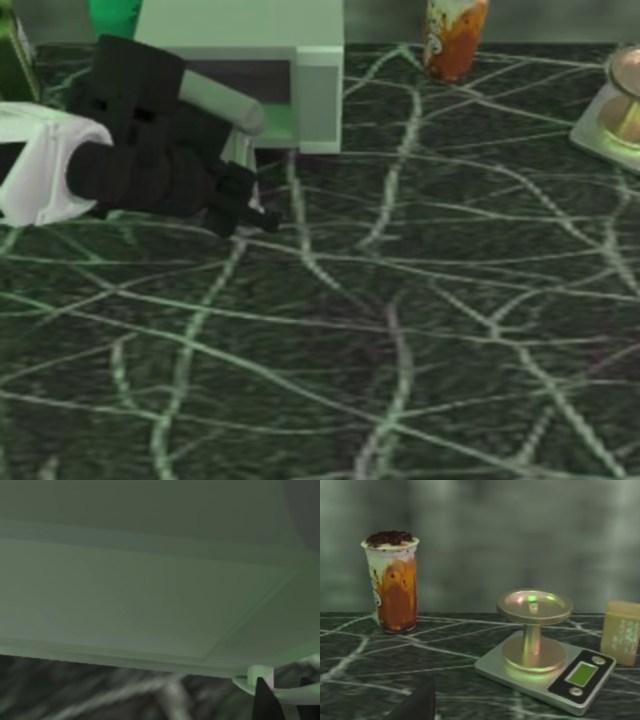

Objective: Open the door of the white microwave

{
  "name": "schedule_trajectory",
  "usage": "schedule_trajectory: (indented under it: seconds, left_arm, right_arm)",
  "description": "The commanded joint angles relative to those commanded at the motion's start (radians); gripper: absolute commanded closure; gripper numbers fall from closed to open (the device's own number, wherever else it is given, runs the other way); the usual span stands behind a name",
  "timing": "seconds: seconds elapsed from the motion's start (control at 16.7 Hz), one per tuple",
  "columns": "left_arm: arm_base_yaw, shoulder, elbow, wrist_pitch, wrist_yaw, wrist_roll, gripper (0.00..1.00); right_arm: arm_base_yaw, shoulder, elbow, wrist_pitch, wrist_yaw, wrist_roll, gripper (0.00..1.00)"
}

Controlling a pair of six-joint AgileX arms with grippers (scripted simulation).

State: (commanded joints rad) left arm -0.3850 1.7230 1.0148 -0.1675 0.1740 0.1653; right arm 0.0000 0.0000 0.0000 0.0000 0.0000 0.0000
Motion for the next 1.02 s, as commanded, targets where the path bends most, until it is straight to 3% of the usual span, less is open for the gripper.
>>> schedule_trajectory:
  seconds: [0.54, 1.02]
  left_arm:
    - [0.031, -0.018, -0.017, -0.014, 0.056, 0.068, 1.0]
    - [0.032, -0.018, -0.019, -0.014, 0.058, 0.071, 1.0]
  right_arm:
    - [0.0, 0.0, 0.0, 0.0, 0.0, 0.0, 0.0]
    - [0.0, 0.0, 0.0, 0.0, 0.0, 0.0, 0.0]
